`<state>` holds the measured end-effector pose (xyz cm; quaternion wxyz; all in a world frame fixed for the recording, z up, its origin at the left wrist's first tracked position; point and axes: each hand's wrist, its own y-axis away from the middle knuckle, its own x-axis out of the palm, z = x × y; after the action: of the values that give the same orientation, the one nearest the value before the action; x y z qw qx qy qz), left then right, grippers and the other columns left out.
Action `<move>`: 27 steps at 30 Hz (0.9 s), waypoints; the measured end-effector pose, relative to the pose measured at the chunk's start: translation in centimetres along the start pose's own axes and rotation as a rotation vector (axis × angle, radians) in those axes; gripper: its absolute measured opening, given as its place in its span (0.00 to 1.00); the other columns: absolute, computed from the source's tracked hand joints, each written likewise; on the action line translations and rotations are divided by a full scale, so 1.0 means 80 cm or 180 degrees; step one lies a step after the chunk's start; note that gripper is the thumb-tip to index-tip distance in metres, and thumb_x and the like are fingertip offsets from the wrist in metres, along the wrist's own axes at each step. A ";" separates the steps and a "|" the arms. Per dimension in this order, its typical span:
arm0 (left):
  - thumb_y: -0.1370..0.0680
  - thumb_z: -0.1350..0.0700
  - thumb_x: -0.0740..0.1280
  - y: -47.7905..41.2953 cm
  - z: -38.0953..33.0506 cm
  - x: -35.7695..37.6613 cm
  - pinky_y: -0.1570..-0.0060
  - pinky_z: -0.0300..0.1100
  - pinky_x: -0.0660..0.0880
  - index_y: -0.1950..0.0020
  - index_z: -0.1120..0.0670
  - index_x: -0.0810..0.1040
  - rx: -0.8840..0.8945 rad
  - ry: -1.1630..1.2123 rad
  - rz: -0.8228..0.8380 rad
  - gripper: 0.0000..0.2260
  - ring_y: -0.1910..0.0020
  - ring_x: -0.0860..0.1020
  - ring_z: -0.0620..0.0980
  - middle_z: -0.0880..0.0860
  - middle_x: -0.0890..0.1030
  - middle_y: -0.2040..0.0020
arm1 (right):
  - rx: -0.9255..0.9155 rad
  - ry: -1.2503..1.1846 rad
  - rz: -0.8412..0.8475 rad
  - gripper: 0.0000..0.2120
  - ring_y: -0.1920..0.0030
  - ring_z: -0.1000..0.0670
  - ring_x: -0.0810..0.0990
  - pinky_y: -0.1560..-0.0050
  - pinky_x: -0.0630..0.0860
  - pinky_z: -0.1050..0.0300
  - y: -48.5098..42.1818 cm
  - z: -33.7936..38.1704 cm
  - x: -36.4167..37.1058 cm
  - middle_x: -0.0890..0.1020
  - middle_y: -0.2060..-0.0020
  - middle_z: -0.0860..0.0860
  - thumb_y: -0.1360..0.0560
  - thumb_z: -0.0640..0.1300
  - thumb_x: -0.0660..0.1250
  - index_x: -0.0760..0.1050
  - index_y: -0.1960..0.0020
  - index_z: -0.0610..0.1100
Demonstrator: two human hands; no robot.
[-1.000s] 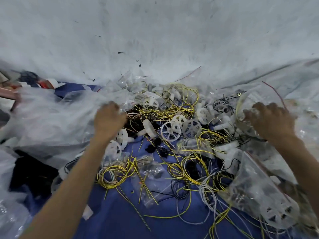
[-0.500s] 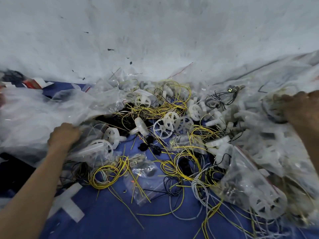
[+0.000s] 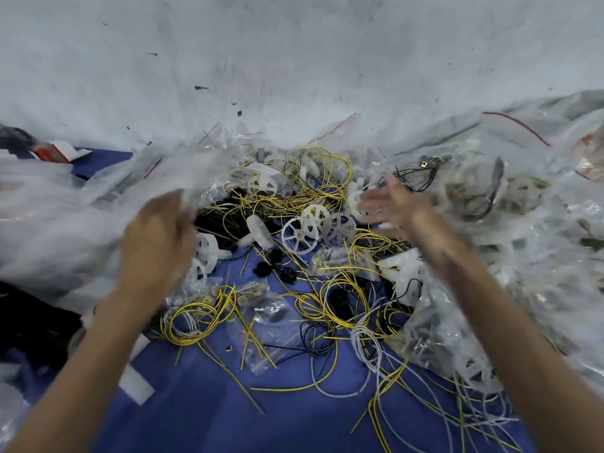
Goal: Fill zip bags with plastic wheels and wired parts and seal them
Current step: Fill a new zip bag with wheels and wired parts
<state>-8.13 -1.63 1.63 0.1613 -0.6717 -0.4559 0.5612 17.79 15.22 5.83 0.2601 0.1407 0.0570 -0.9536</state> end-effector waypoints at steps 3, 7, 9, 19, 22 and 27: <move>0.26 0.64 0.56 0.064 -0.040 -0.007 0.46 0.46 0.70 0.41 0.60 0.79 0.0987 0.0379 0.0700 0.18 0.47 0.79 0.57 0.57 0.81 0.44 | 0.0519 -0.1566 0.1064 0.39 0.48 0.43 0.82 0.48 0.78 0.45 0.012 -0.021 0.059 0.80 0.43 0.43 0.34 0.71 0.52 0.70 0.36 0.45; 0.27 0.63 0.56 0.132 -0.034 -0.009 0.38 0.46 0.68 0.45 0.56 0.83 0.1896 0.0482 0.1264 0.18 0.42 0.78 0.48 0.50 0.82 0.43 | 0.0899 -0.1824 0.1331 0.31 0.50 0.42 0.82 0.50 0.79 0.47 0.036 -0.067 0.094 0.82 0.47 0.44 0.34 0.63 0.64 0.71 0.37 0.45; 0.24 0.63 0.55 0.150 -0.020 -0.012 0.39 0.48 0.69 0.51 0.55 0.84 0.2037 0.0727 0.1404 0.17 0.40 0.75 0.45 0.47 0.82 0.45 | 0.0964 -0.1517 0.1150 0.22 0.54 0.45 0.84 0.52 0.80 0.53 0.044 -0.087 0.105 0.82 0.50 0.47 0.32 0.55 0.69 0.72 0.40 0.48; 0.38 0.74 0.61 0.188 0.041 -0.048 0.39 0.41 0.61 0.67 0.50 0.74 0.1473 0.1694 0.2789 0.17 0.37 0.72 0.37 0.30 0.80 0.53 | 0.0668 -0.0967 0.0198 0.15 0.56 0.52 0.81 0.54 0.78 0.61 0.054 -0.098 0.125 0.81 0.53 0.47 0.26 0.38 0.68 0.75 0.40 0.43; 0.40 0.70 0.58 0.172 0.058 -0.065 0.33 0.38 0.54 0.62 0.43 0.74 0.1342 0.1064 0.3108 0.21 0.34 0.64 0.30 0.24 0.77 0.52 | 0.0339 0.0043 0.0864 0.05 0.55 0.54 0.79 0.53 0.73 0.65 0.067 -0.097 0.118 0.83 0.54 0.48 0.27 0.40 0.69 0.81 0.52 0.48; 0.35 0.51 0.61 0.155 0.038 -0.100 0.34 0.25 0.46 0.46 0.32 0.71 0.0906 -0.0378 0.3849 0.20 0.32 0.60 0.32 0.32 0.68 0.38 | -0.0005 0.0722 0.1424 0.03 0.70 0.60 0.73 0.66 0.69 0.69 0.090 -0.100 0.119 0.76 0.71 0.55 0.26 0.41 0.69 0.80 0.54 0.48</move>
<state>-5.17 -15.46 -3.55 -0.1227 -0.7505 0.0760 0.6449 15.48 5.92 -4.88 0.4568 0.2557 0.0540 -0.8503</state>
